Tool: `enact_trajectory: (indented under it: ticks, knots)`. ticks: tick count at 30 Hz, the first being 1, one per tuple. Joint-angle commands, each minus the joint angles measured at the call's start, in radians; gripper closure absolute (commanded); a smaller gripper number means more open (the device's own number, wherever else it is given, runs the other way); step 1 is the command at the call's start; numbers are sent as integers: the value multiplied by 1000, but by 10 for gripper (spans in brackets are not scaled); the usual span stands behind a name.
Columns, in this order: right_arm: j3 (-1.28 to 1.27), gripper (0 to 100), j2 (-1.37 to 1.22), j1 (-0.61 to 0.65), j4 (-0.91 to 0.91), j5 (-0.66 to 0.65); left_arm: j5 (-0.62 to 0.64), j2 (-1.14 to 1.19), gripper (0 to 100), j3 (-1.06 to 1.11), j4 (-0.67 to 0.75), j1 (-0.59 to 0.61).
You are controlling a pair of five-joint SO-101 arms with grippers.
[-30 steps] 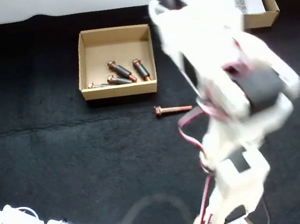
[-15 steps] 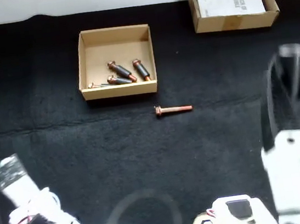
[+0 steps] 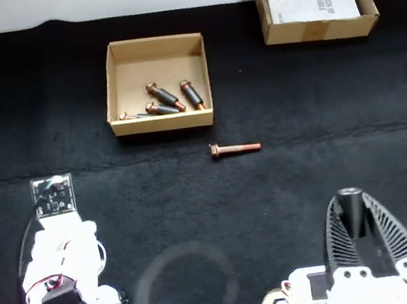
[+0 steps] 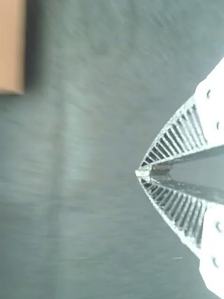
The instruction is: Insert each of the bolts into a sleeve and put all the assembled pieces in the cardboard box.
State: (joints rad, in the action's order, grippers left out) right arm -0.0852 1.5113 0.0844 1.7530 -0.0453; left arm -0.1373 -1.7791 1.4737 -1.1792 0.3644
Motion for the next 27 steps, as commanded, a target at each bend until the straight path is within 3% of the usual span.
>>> enact_trajectory:
  ticks: [1,8,14,27]
  knots:
    - [-136,991,90,-7,5,9,2,-36,991,-116,49,-104]
    - [-455,991,285,-7,-137,9,17,-35,991,-277,-49,-321]
    - [-667,991,320,-7,-255,9,164,-1,991,-433,-169,-432]
    - [-992,991,318,-7,-575,9,569,806,990,-987,-284,-584]
